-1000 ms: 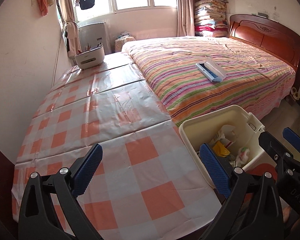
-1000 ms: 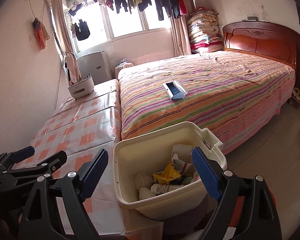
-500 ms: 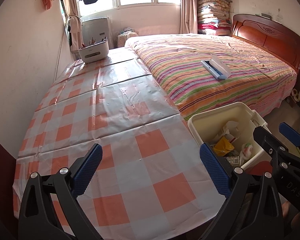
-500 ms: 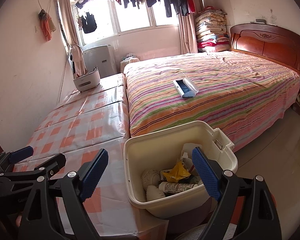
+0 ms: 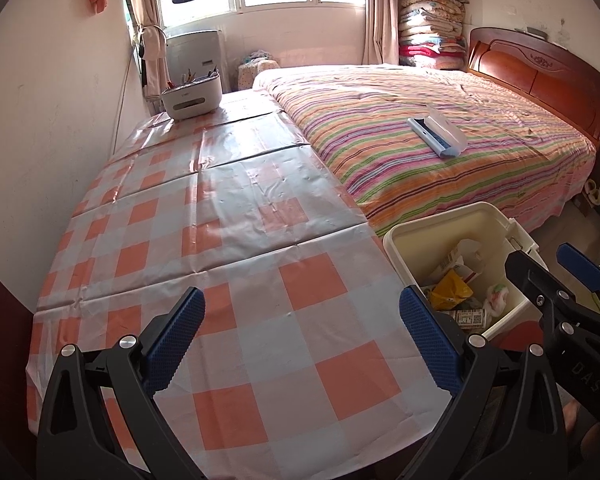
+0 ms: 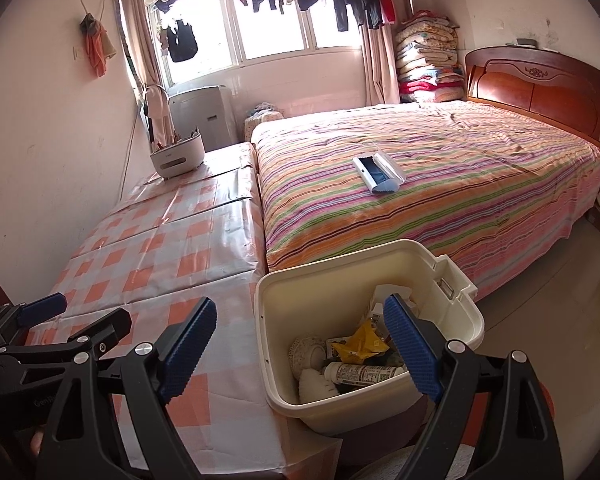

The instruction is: Collect trash

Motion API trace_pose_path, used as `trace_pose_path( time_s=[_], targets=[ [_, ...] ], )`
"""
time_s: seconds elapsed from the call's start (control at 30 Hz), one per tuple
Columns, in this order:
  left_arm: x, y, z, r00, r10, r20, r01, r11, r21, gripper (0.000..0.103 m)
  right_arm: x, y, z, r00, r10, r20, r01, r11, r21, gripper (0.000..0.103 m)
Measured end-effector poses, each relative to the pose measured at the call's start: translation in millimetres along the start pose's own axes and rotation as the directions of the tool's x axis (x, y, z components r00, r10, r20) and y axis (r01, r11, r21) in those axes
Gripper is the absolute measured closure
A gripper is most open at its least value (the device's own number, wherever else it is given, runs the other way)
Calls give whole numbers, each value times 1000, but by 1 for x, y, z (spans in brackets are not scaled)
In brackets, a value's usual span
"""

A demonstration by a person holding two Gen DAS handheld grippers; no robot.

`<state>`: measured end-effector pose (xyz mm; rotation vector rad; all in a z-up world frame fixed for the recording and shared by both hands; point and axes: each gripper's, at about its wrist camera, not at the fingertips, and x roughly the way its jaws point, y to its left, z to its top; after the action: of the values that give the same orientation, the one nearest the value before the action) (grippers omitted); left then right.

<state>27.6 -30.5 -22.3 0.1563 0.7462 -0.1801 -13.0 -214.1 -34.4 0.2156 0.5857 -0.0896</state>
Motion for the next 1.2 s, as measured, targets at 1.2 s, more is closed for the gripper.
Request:
trace_pose_path(
  time_s=[1.2],
  targets=[
    [-4, 9, -3, 1000, 14, -3, -14, 1000, -22, 7, -1, 1, 0, 1000, -3, -3, 3, 1000, 3, 20]
  ],
)
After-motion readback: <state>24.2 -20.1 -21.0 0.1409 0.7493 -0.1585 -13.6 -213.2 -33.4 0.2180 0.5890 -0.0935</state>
